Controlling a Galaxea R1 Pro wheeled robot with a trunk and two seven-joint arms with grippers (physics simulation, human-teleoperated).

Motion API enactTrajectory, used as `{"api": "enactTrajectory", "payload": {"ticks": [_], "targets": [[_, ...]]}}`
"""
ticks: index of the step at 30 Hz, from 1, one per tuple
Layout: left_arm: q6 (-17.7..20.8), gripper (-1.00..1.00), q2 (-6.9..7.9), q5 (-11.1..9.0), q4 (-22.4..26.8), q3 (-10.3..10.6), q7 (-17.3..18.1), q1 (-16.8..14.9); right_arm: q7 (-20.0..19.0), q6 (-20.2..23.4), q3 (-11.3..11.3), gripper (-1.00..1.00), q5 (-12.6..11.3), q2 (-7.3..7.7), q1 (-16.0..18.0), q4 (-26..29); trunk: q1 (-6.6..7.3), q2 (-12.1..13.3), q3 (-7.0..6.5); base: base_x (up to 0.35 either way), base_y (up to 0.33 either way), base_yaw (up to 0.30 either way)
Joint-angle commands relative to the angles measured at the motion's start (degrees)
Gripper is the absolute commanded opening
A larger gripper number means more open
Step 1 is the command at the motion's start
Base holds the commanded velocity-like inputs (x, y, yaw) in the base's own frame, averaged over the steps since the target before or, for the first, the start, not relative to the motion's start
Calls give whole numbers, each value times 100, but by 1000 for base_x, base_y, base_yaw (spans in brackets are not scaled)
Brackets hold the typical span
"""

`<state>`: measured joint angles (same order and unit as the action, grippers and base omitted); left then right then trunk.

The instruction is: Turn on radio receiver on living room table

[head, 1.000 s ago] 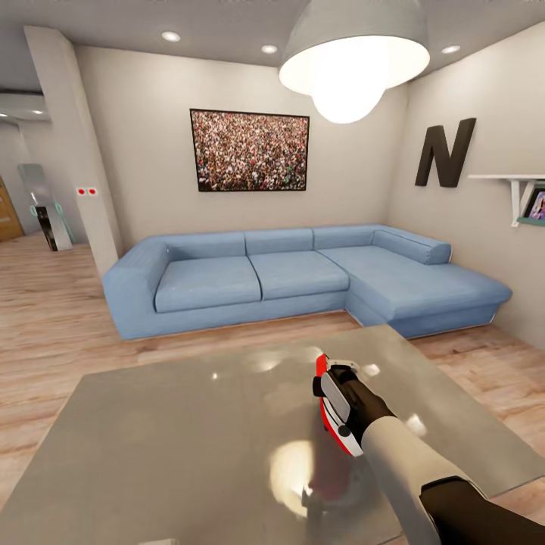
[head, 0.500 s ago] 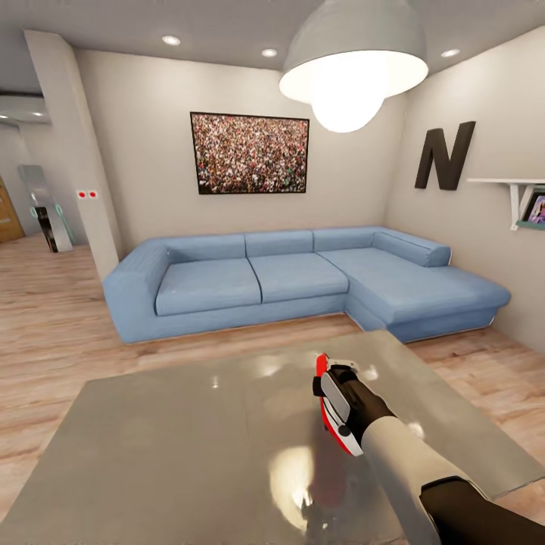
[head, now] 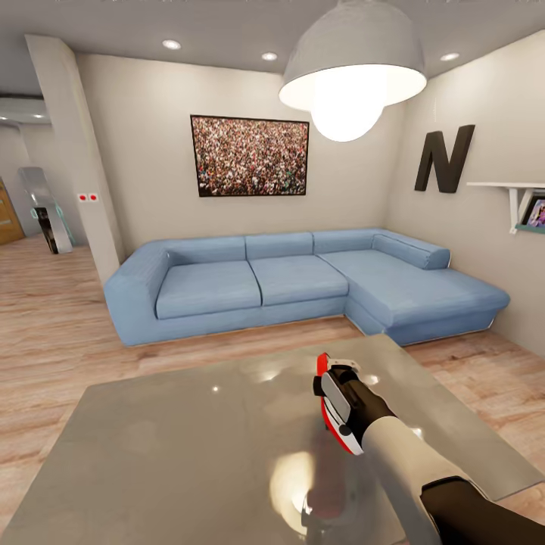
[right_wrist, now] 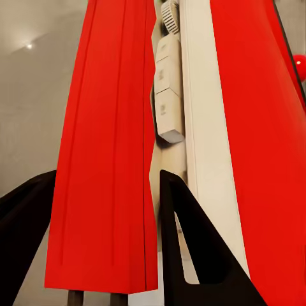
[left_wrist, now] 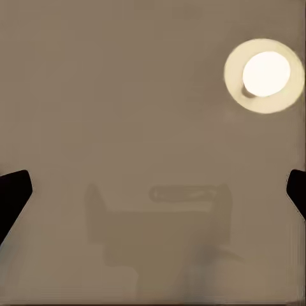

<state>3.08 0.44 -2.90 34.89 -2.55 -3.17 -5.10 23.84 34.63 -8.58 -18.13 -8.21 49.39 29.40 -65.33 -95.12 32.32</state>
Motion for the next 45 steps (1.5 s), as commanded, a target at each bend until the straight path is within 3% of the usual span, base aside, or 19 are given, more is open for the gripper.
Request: {"api": "enactTrajectory", "payload": {"ticks": [1,5,9,13,30,35,40,45], "targets": [[3,100,0,0,0,0,0,0,-48,2,-3,-100,24,14,1,3,23,41,-19,0,0,0],[5,100,0,0,0,0,0,0,-450,-5,-3,-100,27,115,0,4,111,202,-91,0,0,0],[5,100,0,0,0,0,0,0,-1546,-8,-8,-100,63,428,1,5,198,362,-162,0,0,0],[8,100,0,0,0,0,0,0,-2281,-9,-11,-100,71,684,0,5,286,523,-234,0,0,0],[8,100,0,0,0,0,0,0,-2583,-9,-5,-100,48,883,1,13,660,1204,-539,0,0,0],[7,100,0,0,0,0,0,0,-3118,-9,-7,-100,54,967,2,13,770,1405,-629,0,0,0],[8,100,0,0,0,0,0,0,-4146,-1,-11,-100,60,1250,0,13,813,1485,-665,0,0,0],[8,100,0,0,0,0,0,1,-4273,-3,-9,-100,49,1296,0,13,813,1485,-665,0,0,0]]}}
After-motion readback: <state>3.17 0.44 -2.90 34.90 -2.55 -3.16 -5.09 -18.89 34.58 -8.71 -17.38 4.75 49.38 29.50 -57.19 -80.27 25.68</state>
